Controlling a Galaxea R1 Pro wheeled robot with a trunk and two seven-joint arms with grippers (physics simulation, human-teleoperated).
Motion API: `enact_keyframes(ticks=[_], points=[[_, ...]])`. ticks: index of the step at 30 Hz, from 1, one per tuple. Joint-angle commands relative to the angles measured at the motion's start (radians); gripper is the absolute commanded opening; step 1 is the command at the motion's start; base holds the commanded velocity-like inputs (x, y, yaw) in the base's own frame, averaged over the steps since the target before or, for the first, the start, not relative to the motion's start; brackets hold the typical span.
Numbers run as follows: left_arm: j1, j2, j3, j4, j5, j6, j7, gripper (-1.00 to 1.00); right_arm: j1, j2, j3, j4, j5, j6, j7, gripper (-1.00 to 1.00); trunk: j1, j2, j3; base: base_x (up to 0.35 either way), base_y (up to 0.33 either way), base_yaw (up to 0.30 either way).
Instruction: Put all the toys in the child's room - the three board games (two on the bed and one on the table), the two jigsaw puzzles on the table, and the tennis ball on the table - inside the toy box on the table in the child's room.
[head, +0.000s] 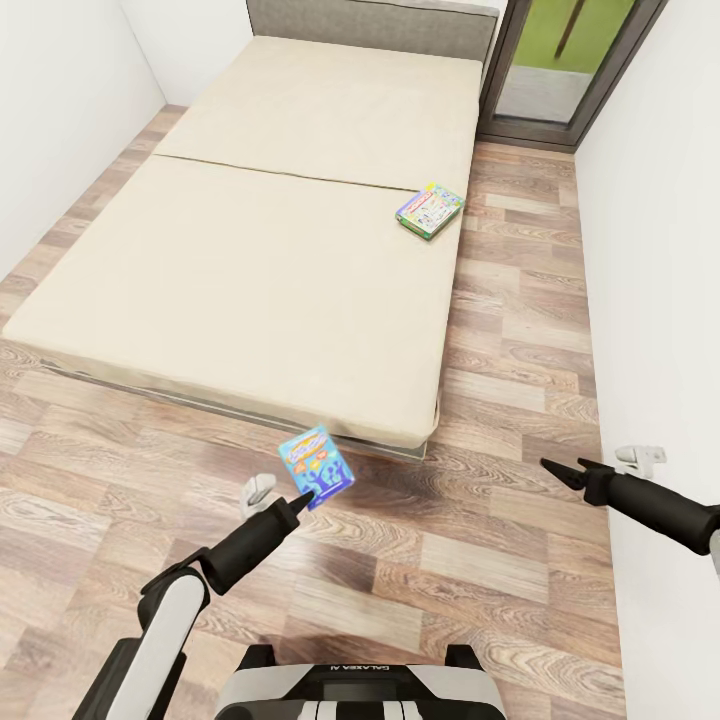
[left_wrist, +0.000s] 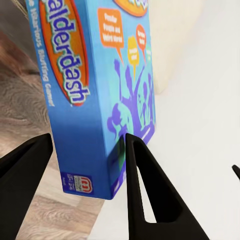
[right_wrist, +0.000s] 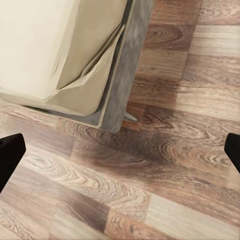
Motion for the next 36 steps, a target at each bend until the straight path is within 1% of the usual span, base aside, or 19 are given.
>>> enact_keyframes(ticks=[1, 9, 11, 12, 14, 17, 18, 22, 31, 36], points=[[0.0, 0.0, 0.001, -0.001, 0.004, 0.005, 0.002, -1.0, 0.0, 0.0, 0.001, 0.0, -0.002, 0.005, 0.003, 1.0, 0.0, 0.0, 0.0, 0.0, 0.0, 0.0], [0.004, 0.0, 0.001, -0.006, 0.005, 0.009, 0.007, -1.0, 0.001, 0.003, 0.011, 0.0, -0.002, 0.002, 0.004, 1.0, 0.0, 0.0, 0.0, 0.0, 0.0, 0.0], [0.007, 0.0, 0.0, -0.008, 0.006, 0.01, 0.009, -1.0, 0.001, 0.004, 0.023, 0.0, -0.002, 0.002, 0.004, 1.0, 0.0, 0.0, 0.0, 0.0, 0.0, 0.0], [0.007, 0.0, 0.0, -0.008, 0.006, 0.01, 0.009, -1.0, 0.001, 0.004, 0.023, 0.0, -0.002, 0.002, 0.004, 1.0, 0.0, 0.0, 0.0, 0.0, 0.0, 0.0], [0.009, 0.0, -0.001, -0.01, 0.006, 0.011, 0.009, -1.0, 0.0, 0.004, 0.041, 0.0, -0.002, 0.002, 0.004, 1.0, 0.0, 0.0, 0.0, 0.0, 0.0, 0.0], [0.01, 0.0, -0.002, -0.011, 0.006, 0.012, 0.009, -1.0, 0.0, 0.005, 0.072, 0.0, -0.002, 0.001, 0.004, 1.0, -0.012, 0.021, 0.009, 0.0, 0.0, 0.0], [0.01, 0.0, -0.002, -0.011, 0.006, 0.012, 0.009, -1.0, 0.0, 0.005, 0.072, 0.0, -0.002, 0.001, 0.004, 1.0, -0.015, 0.028, 0.012, 0.0, 0.0, 0.0], [0.011, 0.0, -0.002, -0.012, 0.006, 0.011, 0.008, -1.0, 0.0, 0.006, 0.105, 0.0, -0.002, 0.0, 0.004, 1.0, -0.031, 0.056, 0.025, 0.0, 0.0, 0.0], [0.012, 0.001, -0.001, -0.012, 0.006, 0.01, 0.006, -1.0, 0.0, 0.006, 0.124, 0.0, -0.002, 0.0, 0.004, 1.0, -0.065, 0.119, 0.053, 0.0, 0.0, 0.0], [0.012, 0.003, -0.001, -0.008, 0.005, 0.009, 0.006, -1.0, -0.001, -0.003, 0.127, 0.0, -0.003, 0.008, 0.011, 1.0, -0.084, 0.154, 0.069, 0.0, 0.0, 0.0]])
